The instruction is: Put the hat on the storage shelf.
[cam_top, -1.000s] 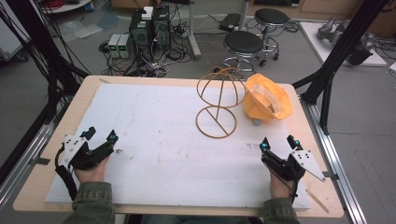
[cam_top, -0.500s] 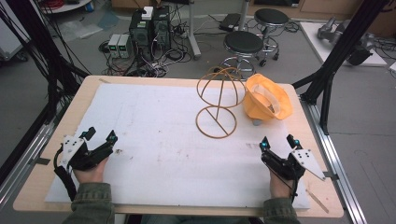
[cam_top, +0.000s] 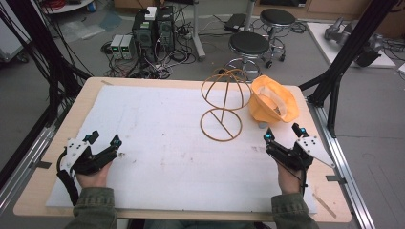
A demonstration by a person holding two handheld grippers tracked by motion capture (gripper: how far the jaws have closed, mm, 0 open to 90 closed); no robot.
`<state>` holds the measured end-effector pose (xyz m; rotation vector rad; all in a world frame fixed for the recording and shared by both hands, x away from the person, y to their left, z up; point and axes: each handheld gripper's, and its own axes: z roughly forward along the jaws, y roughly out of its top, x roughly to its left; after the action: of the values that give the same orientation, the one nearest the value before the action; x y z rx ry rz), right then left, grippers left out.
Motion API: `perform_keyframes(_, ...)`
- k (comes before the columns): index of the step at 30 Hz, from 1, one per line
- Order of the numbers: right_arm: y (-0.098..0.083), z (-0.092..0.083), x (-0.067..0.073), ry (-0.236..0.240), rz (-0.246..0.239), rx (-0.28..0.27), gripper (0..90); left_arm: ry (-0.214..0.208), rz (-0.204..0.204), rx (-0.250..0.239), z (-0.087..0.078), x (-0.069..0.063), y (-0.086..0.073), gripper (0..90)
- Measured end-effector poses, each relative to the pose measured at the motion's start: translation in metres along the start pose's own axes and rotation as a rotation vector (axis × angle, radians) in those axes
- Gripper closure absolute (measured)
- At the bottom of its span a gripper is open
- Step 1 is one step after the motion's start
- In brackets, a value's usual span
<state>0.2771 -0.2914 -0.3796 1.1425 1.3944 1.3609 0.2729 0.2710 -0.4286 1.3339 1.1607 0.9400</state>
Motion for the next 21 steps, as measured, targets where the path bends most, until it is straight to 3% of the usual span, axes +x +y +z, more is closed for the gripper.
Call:
perform_keyframes(4,0.008,0.007,-0.001,0.020,-0.020,0.008,10.9,0.001,0.000,0.004,-0.001,0.001,0.000,23.5)
perform_keyframes(21,0.026,0.053,-0.006,0.009,-0.058,0.073,11.0,-0.011,-0.014,0.008,0.000,0.000,-0.001,23.5)
